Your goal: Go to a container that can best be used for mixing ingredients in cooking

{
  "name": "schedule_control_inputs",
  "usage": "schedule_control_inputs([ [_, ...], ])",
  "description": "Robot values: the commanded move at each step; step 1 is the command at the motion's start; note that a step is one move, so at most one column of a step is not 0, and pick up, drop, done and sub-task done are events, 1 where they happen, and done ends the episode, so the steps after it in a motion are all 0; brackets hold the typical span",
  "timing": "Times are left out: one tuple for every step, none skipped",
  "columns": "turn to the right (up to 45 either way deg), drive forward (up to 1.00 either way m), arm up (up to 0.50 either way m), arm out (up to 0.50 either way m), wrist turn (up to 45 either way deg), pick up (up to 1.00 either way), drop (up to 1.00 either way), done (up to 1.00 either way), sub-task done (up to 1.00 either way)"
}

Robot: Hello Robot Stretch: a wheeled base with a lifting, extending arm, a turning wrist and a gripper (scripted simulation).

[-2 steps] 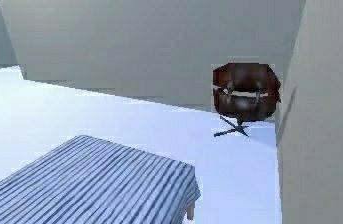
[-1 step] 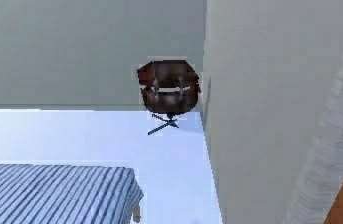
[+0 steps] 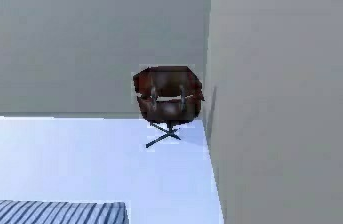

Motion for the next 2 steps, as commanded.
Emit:
schedule_control_inputs([
  [3.0,0.00,0.00,0.00,0.0,0.00,0.00,0.00,0.00],
  [0.0,0.75,0.00,0.00,0.0,0.00,0.00,0.00,0.00],
])
